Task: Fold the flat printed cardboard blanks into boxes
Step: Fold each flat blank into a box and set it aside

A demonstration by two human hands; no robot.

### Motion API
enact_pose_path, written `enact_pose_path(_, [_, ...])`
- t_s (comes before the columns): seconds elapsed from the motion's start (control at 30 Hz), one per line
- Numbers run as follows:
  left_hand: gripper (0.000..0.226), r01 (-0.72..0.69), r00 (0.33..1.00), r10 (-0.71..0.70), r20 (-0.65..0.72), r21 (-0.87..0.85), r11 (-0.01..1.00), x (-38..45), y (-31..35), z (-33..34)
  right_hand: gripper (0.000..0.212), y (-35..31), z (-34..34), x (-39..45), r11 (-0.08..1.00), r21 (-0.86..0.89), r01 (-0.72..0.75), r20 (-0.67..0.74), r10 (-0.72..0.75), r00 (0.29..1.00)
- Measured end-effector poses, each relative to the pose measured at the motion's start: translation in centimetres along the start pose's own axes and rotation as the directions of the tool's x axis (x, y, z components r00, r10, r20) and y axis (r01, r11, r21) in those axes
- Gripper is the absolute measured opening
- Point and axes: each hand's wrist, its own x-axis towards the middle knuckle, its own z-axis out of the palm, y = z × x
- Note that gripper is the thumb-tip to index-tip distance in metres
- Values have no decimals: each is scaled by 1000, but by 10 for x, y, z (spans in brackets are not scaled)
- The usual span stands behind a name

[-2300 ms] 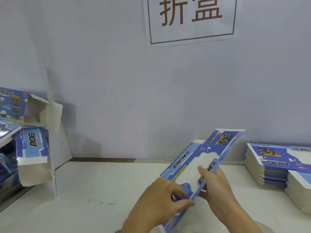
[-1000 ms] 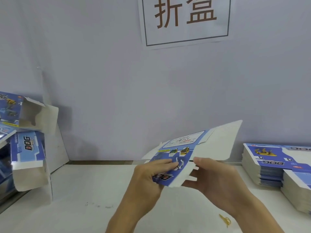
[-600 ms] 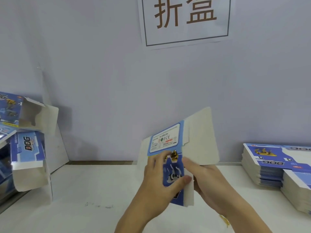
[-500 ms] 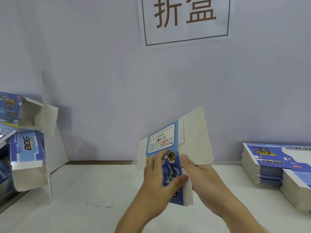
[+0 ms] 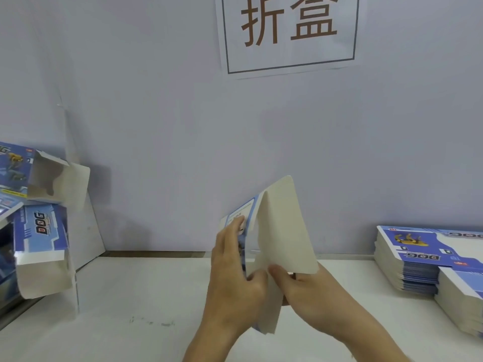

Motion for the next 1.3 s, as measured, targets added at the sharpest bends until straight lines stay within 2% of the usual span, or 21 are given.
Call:
enact_pose_path(0.07, [75,61,986,-69,-151,-55,997,2,7,-1,40,-5,0,-1,995,-90,43,51,-38,998])
enact_pose_path(0.1, [73,100,972,-115,-207,-85,991,3,10,-2,34,-7,0,-2,990,-125,72,76,-63,995])
enact_pose_path(0.17, [61,125,945,-164,-282,-153,980,4,16,-3,29,-14,3,-4,977,-159,143,140,-121,983])
enact_pose_path(0.23, [46,120,927,-179,-330,-191,974,5,20,-4,38,-20,11,-6,962,-212,172,192,-132,973])
enact_pose_path(0.43, [53,113,919,-91,-383,34,993,3,20,-13,58,-7,45,-3,937,-325,128,140,-86,986])
enact_pose_path(0.57, [82,154,926,-89,-368,150,977,6,16,-24,47,-9,44,-1,950,-298,94,136,-55,989])
enact_pose_path(0.67, [98,145,944,-85,-320,167,975,9,21,-31,62,-13,40,-3,942,-329,65,147,-16,989])
enact_pose_path(0.73, [100,155,957,-111,-269,147,977,11,24,-32,50,-10,37,-2,944,-324,61,109,-27,994])
enact_pose_path(0.8, [99,192,957,-161,-242,111,975,13,25,-33,28,-2,31,2,957,-289,1,12,3,1000])
enact_pose_path(0.83, [98,189,961,-164,-223,98,977,13,25,-34,25,3,27,4,971,-235,-37,-44,28,999])
enact_pose_path(0.97, [96,71,997,-67,-42,112,991,10,22,-36,38,11,3,9,992,81,-101,-248,118,962])
enact_pose_path(1.07, [95,24,991,-42,125,146,989,9,21,-34,40,15,-15,10,977,190,-100,-399,170,901])
enact_pose_path(1.13, [89,9,985,-34,172,142,990,9,19,-32,39,18,-22,9,977,183,-111,-417,180,891])
enact_pose_path(1.2, [81,4,992,-22,124,141,990,9,16,-30,37,20,-25,8,986,103,-130,-367,159,917])
enact_pose_path(1.3, [68,-33,999,33,1,196,980,10,14,-30,23,19,-25,4,968,-206,-143,-197,102,975])
